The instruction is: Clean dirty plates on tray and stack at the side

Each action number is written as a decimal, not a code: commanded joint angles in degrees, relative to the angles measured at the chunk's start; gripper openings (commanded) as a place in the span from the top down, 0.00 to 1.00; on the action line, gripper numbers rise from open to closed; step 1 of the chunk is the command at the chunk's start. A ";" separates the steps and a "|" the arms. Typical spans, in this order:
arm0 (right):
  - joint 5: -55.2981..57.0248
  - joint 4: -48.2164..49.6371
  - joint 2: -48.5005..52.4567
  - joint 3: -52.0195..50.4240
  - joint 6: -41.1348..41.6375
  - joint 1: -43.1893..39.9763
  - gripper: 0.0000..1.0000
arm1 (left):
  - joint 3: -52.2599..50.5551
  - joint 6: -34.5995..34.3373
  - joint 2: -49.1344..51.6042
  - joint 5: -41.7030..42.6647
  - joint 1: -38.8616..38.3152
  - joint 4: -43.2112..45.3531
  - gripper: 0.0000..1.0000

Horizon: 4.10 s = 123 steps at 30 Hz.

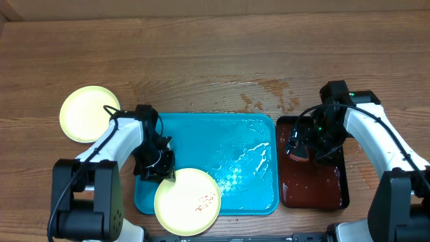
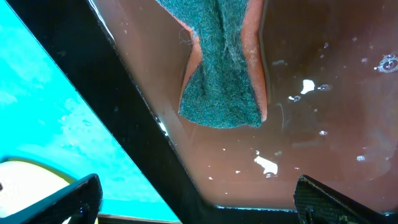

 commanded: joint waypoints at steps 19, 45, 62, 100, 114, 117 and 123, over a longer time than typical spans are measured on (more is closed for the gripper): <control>-0.33 -0.33 -0.22 -0.22 -0.09 0.13 0.00 | 1.16 -3.02 8.92 9.29 -0.07 10.97 0.96; 0.31 18.29 -0.20 -1.84 3.69 0.13 0.02 | 2.19 -4.48 8.96 3.63 -0.04 9.62 0.96; 0.33 31.30 -0.20 -12.22 3.67 0.13 0.28 | 2.19 -4.48 8.94 3.63 -0.07 10.03 0.90; 7.91 23.85 -4.28 -18.88 11.04 0.31 0.96 | 2.19 -4.50 8.94 3.41 -0.09 10.56 0.96; 5.33 17.16 -7.45 -7.87 6.45 0.42 0.96 | 2.58 -5.55 8.92 2.23 -0.09 10.67 0.96; 6.95 12.35 -9.46 -1.16 4.28 0.42 0.96 | 2.80 -5.73 8.92 1.57 -0.09 10.47 0.96; 7.19 5.14 -10.54 7.78 -0.59 0.70 0.96 | 2.89 -1.95 8.92 1.01 -0.22 10.71 0.96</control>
